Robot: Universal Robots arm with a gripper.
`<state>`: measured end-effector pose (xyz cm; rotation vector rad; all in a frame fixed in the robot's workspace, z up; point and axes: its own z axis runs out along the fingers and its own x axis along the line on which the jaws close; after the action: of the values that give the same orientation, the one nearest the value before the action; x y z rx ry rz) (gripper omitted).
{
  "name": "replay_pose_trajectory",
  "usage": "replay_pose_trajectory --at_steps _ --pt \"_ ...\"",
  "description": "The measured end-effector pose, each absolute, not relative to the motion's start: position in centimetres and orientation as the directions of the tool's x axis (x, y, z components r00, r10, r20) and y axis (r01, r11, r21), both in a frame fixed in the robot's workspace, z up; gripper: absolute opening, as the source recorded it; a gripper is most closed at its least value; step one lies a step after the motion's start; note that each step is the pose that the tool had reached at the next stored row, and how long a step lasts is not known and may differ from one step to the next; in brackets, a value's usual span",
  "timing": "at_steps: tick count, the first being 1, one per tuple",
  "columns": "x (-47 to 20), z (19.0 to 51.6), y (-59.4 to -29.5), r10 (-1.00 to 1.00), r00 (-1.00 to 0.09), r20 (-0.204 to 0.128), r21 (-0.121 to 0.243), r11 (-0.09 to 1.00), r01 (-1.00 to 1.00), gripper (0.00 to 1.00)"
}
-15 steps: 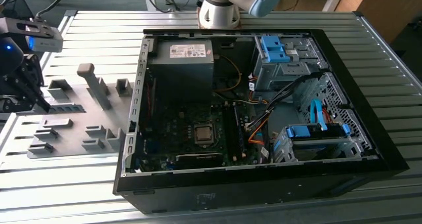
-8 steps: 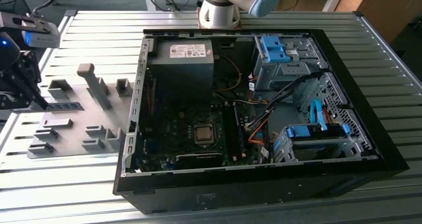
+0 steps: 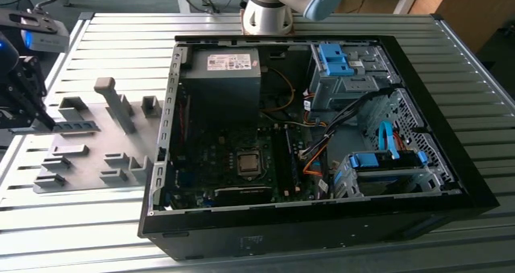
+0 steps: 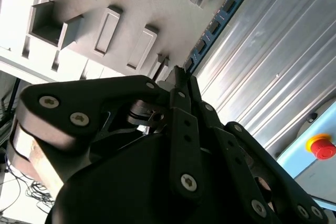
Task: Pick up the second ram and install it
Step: 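Pick up the second ram and move it above second insertion slot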
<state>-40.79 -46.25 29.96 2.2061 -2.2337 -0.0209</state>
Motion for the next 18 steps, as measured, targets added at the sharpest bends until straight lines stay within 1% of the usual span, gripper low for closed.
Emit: replay_pose_trajectory --at_steps 18 --pt "-40.8 32.8 -46.2 -1.0 -0.013 -0.008 0.011 0.012 -1.0 0.14"
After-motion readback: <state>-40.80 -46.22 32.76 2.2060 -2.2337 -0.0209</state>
